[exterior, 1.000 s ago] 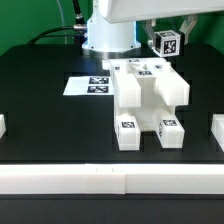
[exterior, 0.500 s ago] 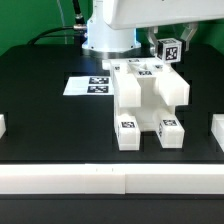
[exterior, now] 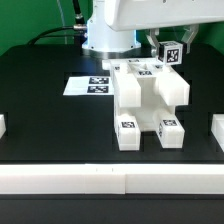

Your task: Assemble chair

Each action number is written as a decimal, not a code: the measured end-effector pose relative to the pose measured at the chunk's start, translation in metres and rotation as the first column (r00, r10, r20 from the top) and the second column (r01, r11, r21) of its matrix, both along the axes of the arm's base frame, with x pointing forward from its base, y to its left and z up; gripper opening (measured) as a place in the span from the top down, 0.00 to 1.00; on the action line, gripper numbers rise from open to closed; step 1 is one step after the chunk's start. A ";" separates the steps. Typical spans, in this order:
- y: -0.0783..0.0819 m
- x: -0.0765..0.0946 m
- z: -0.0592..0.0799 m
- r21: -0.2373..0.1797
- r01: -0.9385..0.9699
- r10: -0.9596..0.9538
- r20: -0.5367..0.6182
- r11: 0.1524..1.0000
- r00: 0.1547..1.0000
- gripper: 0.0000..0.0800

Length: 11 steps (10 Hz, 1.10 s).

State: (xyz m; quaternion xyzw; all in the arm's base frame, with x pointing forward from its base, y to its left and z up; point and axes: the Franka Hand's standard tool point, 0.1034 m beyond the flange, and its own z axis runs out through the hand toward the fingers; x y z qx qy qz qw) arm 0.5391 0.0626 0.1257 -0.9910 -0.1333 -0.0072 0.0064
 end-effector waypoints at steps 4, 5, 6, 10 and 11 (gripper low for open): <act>-0.001 -0.001 -0.004 -0.003 0.001 -0.001 -0.004 1.000 1.000 0.64; -0.002 -0.003 -0.006 -0.004 0.001 -0.001 -0.004 1.000 1.000 0.64; -0.002 -0.005 -0.008 -0.005 0.002 -0.002 -0.005 1.000 1.000 0.64; -0.004 0.002 -0.008 -0.008 -0.001 0.001 0.021 1.000 1.000 0.64; -0.005 0.006 -0.008 -0.009 0.001 -0.001 0.025 1.000 1.000 0.64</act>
Offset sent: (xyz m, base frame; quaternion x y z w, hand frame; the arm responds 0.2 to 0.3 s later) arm -0.0014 -0.0006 -0.0063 -0.0041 -0.0014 -0.0051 1.0000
